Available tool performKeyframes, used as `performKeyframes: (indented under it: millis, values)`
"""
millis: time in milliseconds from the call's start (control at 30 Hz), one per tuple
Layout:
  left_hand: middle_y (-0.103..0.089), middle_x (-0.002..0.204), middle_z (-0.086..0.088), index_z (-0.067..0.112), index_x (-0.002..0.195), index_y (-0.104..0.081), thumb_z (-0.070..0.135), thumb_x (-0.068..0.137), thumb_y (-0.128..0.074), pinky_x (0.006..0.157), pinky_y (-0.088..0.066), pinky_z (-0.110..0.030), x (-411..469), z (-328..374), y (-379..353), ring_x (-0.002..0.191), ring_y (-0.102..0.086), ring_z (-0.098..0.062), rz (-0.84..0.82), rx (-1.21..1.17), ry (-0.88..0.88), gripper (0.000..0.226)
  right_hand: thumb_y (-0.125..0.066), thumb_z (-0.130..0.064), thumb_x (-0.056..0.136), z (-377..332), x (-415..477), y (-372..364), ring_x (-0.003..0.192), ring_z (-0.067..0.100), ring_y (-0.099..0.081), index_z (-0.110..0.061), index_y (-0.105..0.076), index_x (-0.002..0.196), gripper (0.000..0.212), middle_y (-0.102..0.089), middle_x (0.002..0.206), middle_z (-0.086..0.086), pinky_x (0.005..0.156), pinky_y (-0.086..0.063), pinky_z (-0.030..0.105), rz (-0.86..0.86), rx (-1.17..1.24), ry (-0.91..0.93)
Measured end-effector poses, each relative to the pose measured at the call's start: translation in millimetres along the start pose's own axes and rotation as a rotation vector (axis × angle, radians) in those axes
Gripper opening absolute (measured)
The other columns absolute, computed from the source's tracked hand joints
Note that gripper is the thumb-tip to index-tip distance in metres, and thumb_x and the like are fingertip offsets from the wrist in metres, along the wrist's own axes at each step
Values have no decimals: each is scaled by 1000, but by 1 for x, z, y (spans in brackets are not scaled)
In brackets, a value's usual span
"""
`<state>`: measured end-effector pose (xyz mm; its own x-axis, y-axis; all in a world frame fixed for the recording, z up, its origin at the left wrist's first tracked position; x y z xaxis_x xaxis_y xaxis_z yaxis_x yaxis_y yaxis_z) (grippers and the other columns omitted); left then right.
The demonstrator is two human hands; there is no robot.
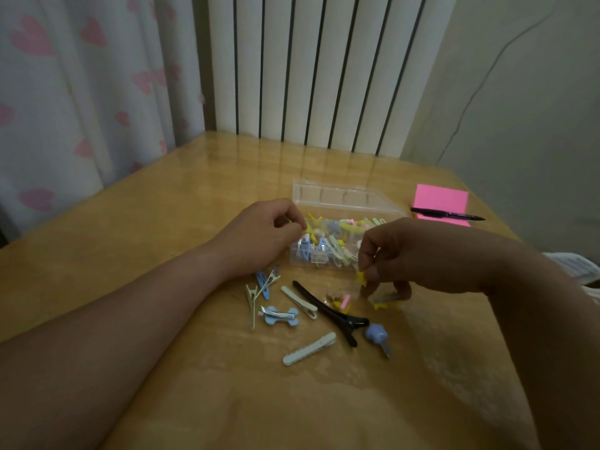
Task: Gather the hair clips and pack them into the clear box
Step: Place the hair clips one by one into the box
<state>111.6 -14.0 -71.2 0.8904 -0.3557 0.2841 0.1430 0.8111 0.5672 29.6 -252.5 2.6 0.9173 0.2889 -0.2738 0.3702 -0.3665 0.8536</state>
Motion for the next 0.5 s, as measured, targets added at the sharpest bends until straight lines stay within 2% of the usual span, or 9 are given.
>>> performKeyframes:
  millis: [100, 167, 233, 300, 400, 500]
  values:
    - [-72, 90, -1, 27, 97, -74, 21, 97, -64, 72, -52, -34, 0, 0, 0, 77, -63, -16, 2, 7, 0, 11, -71, -16, 98, 0, -2, 2, 76, 11, -75, -25, -72, 97, 9, -80, 88, -9, 64, -51, 17, 2, 59, 25]
    - [-70, 87, 3, 27, 97, -74, 21, 98, -64, 69, -50, -31, 0, 0, 0, 73, -61, -10, 3, 8, 0, 11, -70, -13, 99, 0, -3, 5, 88, 16, -77, -22, -72, 98, 9, -81, 96, -4, 80, -59, 28, -15, 100, 44]
    - [-67, 82, 8, 27, 97, -74, 21, 98, -64, 64, -47, -23, 0, -1, 0, 66, -56, -1, 1, 9, -2, 12, -68, -12, 100, 1, -4, 8, 98, 15, -78, -19, -70, 99, 8, -82, 100, -4, 97, -58, 39, -44, 139, 49]
    - [-67, 82, 8, 27, 97, -74, 22, 98, -63, 63, -46, -22, 1, -1, 0, 66, -55, 0, 0, 12, -4, 12, -66, -12, 101, 1, -6, 9, 102, 11, -76, -18, -69, 101, 7, -82, 99, -6, 103, -54, 41, -73, 144, 47]
    - [-68, 84, 7, 25, 99, -74, 22, 99, -63, 64, -46, -21, 0, 0, 0, 67, -56, 0, -5, 15, -6, 12, -64, -13, 102, 0, -5, 8, 97, 10, -76, -19, -67, 102, 7, -82, 99, -7, 90, -56, 37, -68, 123, 56]
    - [-66, 81, 10, 25, 99, -74, 21, 98, -63, 60, -42, -16, 0, 0, 0, 64, -54, 2, -3, 12, -9, 11, -65, -15, 102, 2, -4, 10, 88, 9, -76, -20, -69, 103, 6, -81, 96, -7, 75, -54, 32, 73, 144, 53]
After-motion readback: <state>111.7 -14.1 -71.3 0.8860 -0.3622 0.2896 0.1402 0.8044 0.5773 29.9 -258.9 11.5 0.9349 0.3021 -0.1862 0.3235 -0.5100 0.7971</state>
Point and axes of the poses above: each hand's wrist, its own x-axis towards the middle knuckle, its own y-axis out of the back of the hand, z = x × y, the point moved 1 cm from there along x, towards the middle knuckle
